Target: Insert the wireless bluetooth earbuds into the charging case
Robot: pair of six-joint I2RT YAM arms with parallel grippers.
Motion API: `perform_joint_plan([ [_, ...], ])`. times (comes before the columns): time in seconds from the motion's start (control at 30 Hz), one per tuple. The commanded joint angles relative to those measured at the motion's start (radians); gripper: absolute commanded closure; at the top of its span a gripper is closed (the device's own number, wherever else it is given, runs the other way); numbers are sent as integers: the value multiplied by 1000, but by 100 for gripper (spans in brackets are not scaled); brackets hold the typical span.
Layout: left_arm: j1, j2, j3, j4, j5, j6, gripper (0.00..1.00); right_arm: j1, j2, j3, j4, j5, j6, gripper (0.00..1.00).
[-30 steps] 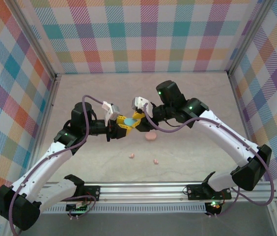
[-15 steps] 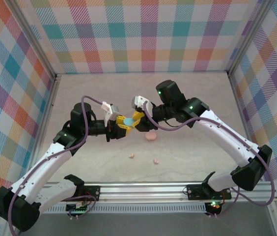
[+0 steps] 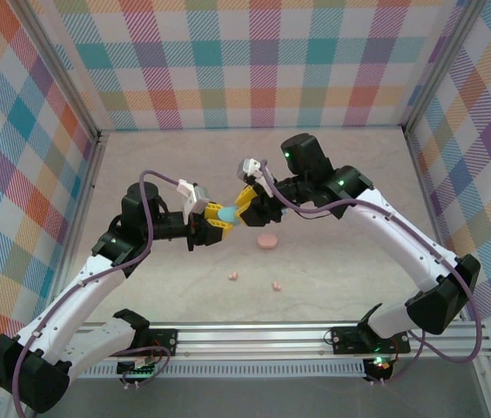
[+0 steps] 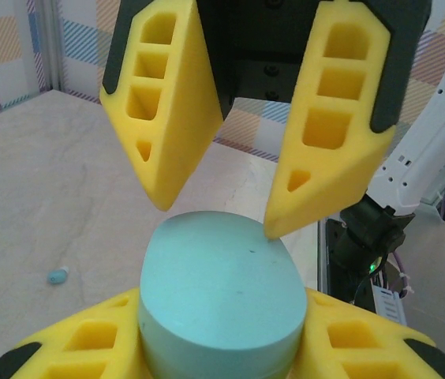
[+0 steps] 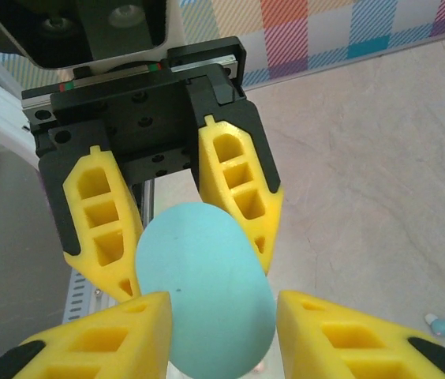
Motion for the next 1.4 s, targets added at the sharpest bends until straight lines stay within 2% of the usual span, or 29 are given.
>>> perform_joint_plan([
  [0.0,-7,-1,0,48,30,19,84,-20,7,24,-1,-73,39,59],
  [0.47,-7,27,-23,92,41,15,85,-104,30,39,50,-138,124,56],
  [0.8,-7,36,-22,105,43,12,85,-119,15,52,58,-25,174,53],
  [0.93,-7,40,-14,100,43,12,85,-119,-32,2,54,-1,146,52],
  [1.07,-7,38,-12,93,38,11,85,-107,-77,-77,73,-25,52,52],
  [1.37,-7,46,-2,92,29,5,85,-2,-113,-126,38,54,-127,47],
])
